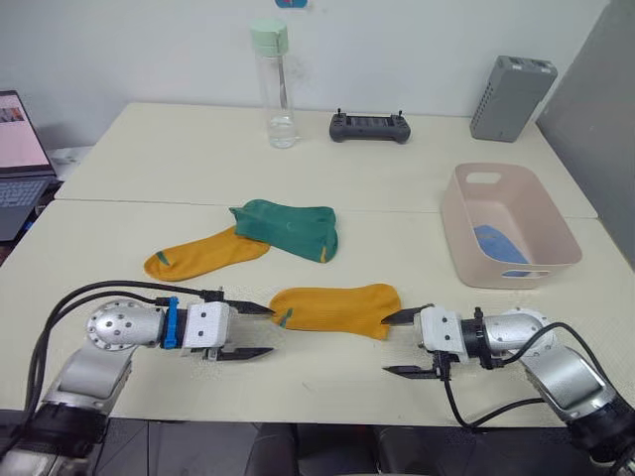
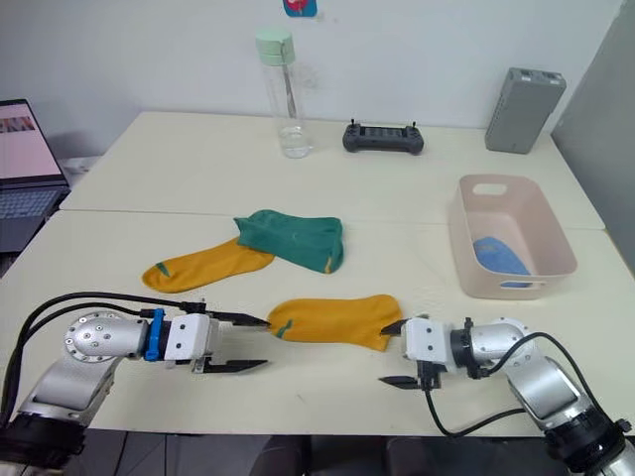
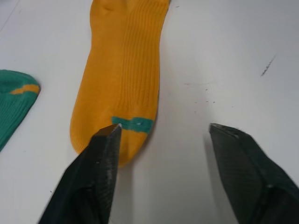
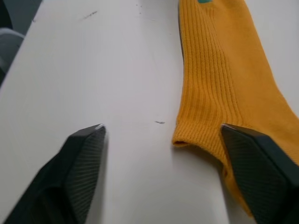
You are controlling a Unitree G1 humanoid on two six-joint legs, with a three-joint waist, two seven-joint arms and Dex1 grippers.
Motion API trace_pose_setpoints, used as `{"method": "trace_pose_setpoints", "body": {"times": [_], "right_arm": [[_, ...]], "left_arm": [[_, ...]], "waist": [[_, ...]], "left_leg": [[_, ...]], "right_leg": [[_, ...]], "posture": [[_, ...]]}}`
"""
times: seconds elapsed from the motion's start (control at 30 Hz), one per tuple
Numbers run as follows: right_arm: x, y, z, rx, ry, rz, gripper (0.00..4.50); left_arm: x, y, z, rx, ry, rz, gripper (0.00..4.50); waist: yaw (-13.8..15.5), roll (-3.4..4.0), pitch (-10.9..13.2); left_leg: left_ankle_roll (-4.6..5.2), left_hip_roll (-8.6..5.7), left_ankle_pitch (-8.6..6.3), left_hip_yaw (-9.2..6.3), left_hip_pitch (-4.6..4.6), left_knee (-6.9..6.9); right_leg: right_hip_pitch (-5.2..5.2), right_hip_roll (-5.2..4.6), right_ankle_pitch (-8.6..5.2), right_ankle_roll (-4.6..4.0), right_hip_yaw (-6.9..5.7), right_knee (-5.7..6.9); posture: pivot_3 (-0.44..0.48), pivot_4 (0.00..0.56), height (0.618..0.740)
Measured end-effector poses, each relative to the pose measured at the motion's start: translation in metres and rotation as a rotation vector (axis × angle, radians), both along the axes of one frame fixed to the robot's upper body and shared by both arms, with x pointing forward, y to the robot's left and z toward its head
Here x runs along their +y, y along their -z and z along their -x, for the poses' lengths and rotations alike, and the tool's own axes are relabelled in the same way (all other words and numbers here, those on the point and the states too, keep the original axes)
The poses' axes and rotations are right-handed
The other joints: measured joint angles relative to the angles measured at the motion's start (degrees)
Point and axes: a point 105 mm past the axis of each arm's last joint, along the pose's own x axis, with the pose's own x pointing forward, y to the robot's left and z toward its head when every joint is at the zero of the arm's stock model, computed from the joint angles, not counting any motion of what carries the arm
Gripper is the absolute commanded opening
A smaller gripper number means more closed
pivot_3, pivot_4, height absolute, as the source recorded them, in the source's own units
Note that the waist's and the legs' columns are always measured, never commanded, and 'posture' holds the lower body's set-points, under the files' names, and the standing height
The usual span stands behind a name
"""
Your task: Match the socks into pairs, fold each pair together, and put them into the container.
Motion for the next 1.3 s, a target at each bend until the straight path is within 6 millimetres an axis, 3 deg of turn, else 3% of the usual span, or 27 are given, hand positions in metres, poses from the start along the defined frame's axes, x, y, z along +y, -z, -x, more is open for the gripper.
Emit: {"method": "trace_pose_setpoints", "body": {"times": [0.03,0.13,0.17,0.23,0.6,0.63,0.83,0.93,1.1,1.3], "right_arm": [[0.001,-0.001,-0.004,-0.026,-0.004,0.007,4.50],[0.002,-0.001,-0.007,-0.065,-0.032,0.023,4.50],[0.002,-0.001,-0.008,-0.073,-0.045,0.027,4.32],[0.001,-0.002,-0.012,-0.086,-0.052,0.035,3.94],[-0.002,-0.005,-0.022,-0.135,-0.066,0.042,0.01],[0.000,-0.009,-0.024,-0.148,-0.071,0.030,0.00],[0.001,-0.014,-0.023,-0.143,-0.071,-0.001,0.00],[0.002,-0.027,-0.014,-0.097,-0.058,-0.060,0.00],[0.007,-0.050,0.027,0.158,-0.083,-0.165,0.00],[0.017,-0.066,0.053,0.504,-0.066,-0.289,0.00]], "left_arm": [[-0.002,0.001,-0.006,-0.035,0.006,-0.012,4.44],[-0.007,0.002,-0.015,-0.116,0.030,-0.030,4.48],[-0.008,0.002,-0.016,-0.132,0.037,-0.029,4.32],[-0.008,0.003,-0.018,-0.155,0.046,-0.028,3.87],[-0.011,0.014,-0.025,-0.137,0.033,-0.005,0.32],[-0.011,0.014,-0.027,-0.135,0.030,-0.005,0.02],[-0.013,0.011,-0.025,-0.098,0.027,0.026,0.02],[-0.015,0.002,-0.010,-0.026,0.021,0.086,0.02],[-0.017,-0.036,0.030,0.294,-0.031,0.172,0.02],[-0.011,-0.042,0.062,0.625,-0.065,0.116,0.02]], "waist": [[0.1,0.00,0.0],[0.1,0.00,0.0],[0.1,0.02,0.0],[0.1,0.02,0.0],[0.1,0.03,0.0],[0.2,0.03,0.0],[0.2,0.03,0.0],[0.0,0.05,0.0],[-0.3,0.08,0.0],[-0.3,0.15,0.1]], "left_leg": [[0.00,0.00,0.00,0.02,0.00,0.03],[0.00,0.00,0.00,0.05,0.01,0.04],[0.00,0.00,0.00,0.04,0.03,0.04],[0.00,0.00,0.00,0.01,0.07,0.04],[0.04,0.01,0.03,0.06,0.07,0.39],[0.04,0.02,0.03,0.04,0.07,0.39],[0.04,0.02,0.01,0.02,0.04,0.31],[0.03,0.05,0.01,-0.01,0.01,0.17],[0.04,0.14,0.01,-0.22,0.09,0.00],[0.04,0.12,0.02,-0.07,0.21,0.13]], "right_leg": [[0.00,0.00,0.02,0.03,0.02,0.00],[0.08,0.00,0.21,0.35,0.06,-0.02],[0.10,0.00,0.22,0.37,0.05,-0.01],[0.15,0.01,0.23,0.38,0.03,0.01],[0.30,0.00,0.26,0.36,0.07,0.04],[0.29,0.01,0.31,0.45,0.04,0.05],[0.28,0.01,0.33,0.41,0.01,0.05],[0.24,0.01,0.42,0.19,-0.01,0.06],[0.30,0.03,0.15,0.22,-0.26,0.10],[0.38,-0.04,-0.03,-0.06,-0.14,0.04]], "posture": [[0.000,0.150,0.740],[0.000,0.150,0.740],[0.000,0.150,0.740],[0.000,0.150,0.740],[0.000,0.150,0.740],[0.000,0.150,0.740],[0.000,0.150,0.740],[0.000,0.150,0.740],[0.000,0.150,0.740],[0.000,0.150,0.740]]}}
